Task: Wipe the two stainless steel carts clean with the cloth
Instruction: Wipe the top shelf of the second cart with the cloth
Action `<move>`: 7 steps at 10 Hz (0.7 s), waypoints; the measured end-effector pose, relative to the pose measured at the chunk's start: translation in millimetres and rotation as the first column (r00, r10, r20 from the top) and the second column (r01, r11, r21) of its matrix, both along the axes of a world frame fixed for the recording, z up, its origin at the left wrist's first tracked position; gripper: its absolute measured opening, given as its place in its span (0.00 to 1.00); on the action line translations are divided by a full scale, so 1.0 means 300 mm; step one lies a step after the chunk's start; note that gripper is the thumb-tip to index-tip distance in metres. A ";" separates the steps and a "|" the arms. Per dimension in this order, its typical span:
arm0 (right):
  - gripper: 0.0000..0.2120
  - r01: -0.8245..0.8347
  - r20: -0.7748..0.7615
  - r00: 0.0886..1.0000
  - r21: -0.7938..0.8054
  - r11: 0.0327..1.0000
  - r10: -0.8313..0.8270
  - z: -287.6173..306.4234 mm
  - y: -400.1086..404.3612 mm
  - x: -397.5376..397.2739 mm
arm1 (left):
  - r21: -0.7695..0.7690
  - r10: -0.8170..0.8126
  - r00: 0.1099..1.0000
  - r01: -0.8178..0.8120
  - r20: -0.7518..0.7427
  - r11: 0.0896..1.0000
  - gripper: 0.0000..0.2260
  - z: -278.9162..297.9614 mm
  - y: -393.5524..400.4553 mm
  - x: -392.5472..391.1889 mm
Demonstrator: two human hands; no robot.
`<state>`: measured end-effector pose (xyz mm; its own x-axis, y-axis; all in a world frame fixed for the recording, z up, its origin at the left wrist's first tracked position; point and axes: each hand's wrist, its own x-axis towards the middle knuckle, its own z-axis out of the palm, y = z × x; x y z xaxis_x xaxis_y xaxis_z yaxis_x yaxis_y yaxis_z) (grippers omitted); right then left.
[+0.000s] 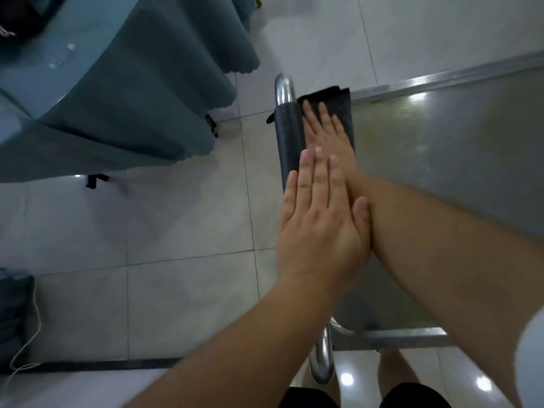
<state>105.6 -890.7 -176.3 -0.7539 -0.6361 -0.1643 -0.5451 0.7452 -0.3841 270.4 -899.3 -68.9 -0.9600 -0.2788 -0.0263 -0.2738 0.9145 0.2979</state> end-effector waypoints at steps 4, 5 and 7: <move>0.36 -0.076 0.061 0.996 0.159 0.984 0.067 0.045 0.333 0.282 | -0.091 -0.001 0.999 0.006 0.053 0.996 0.28 0.012 0.009 -0.011; 0.33 -0.036 0.034 0.999 0.094 0.995 0.033 0.030 0.541 0.553 | -0.079 0.010 0.996 -0.003 0.087 0.997 0.30 0.017 0.009 -0.013; 0.31 -0.144 0.057 0.989 0.101 0.984 0.139 -0.016 0.810 0.785 | -0.105 0.020 0.992 -0.007 0.128 0.994 0.31 0.024 0.015 -0.010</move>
